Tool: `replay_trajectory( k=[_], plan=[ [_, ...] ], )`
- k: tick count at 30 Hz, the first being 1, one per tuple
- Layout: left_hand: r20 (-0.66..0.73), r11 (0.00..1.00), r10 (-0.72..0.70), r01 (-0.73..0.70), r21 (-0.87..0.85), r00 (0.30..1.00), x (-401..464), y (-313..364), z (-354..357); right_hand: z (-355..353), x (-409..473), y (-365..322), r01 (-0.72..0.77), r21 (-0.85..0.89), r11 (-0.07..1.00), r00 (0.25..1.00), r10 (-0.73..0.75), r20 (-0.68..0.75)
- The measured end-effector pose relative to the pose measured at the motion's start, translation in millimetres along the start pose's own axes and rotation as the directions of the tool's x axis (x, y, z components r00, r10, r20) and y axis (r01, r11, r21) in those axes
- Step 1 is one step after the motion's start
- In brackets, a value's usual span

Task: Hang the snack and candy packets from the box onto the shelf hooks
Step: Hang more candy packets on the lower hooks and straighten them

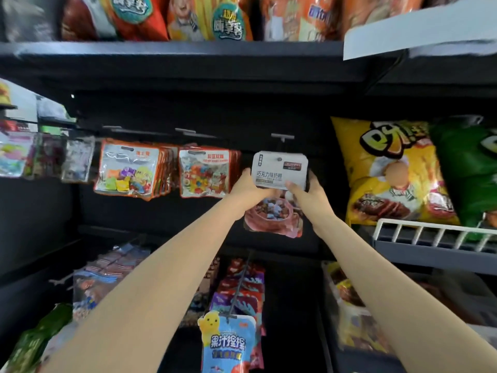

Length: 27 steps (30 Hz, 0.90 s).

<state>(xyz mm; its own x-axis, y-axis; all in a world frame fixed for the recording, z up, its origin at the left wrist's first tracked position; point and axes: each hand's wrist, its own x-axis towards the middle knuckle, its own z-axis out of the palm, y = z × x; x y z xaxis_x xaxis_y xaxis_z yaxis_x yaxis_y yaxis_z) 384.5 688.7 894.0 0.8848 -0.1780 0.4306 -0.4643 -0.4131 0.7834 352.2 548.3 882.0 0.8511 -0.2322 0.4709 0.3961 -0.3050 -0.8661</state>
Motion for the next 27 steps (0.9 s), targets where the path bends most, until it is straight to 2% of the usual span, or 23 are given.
replay_trajectory(
  k=[6, 16, 21, 27],
  plan=[
    [-0.055, 1.000, 0.015, -0.016, -0.017, 0.998, 22, -16, 12, 10, 14, 10, 0.026, 0.039, 0.999, 1.000, -0.027, 0.010],
    [-0.097, 0.995, -0.092, 0.088, -0.045, 0.991, 30, -8, 13, 10, 39, 11, -0.008, 0.023, 1.000, 1.000, 0.008, 0.014],
    [-0.069, 0.990, -0.078, 0.069, -0.125, 0.995, 39, 1, 7, 9, 48, 5, -0.014, 0.071, 0.997, 1.000, 0.013, 0.011],
    [-0.098, 0.993, -0.022, 0.010, -0.121, 0.995, 41, 6, -5, 10, 50, 0, 0.014, 0.004, 1.000, 0.999, -0.014, -0.029]
  ],
)
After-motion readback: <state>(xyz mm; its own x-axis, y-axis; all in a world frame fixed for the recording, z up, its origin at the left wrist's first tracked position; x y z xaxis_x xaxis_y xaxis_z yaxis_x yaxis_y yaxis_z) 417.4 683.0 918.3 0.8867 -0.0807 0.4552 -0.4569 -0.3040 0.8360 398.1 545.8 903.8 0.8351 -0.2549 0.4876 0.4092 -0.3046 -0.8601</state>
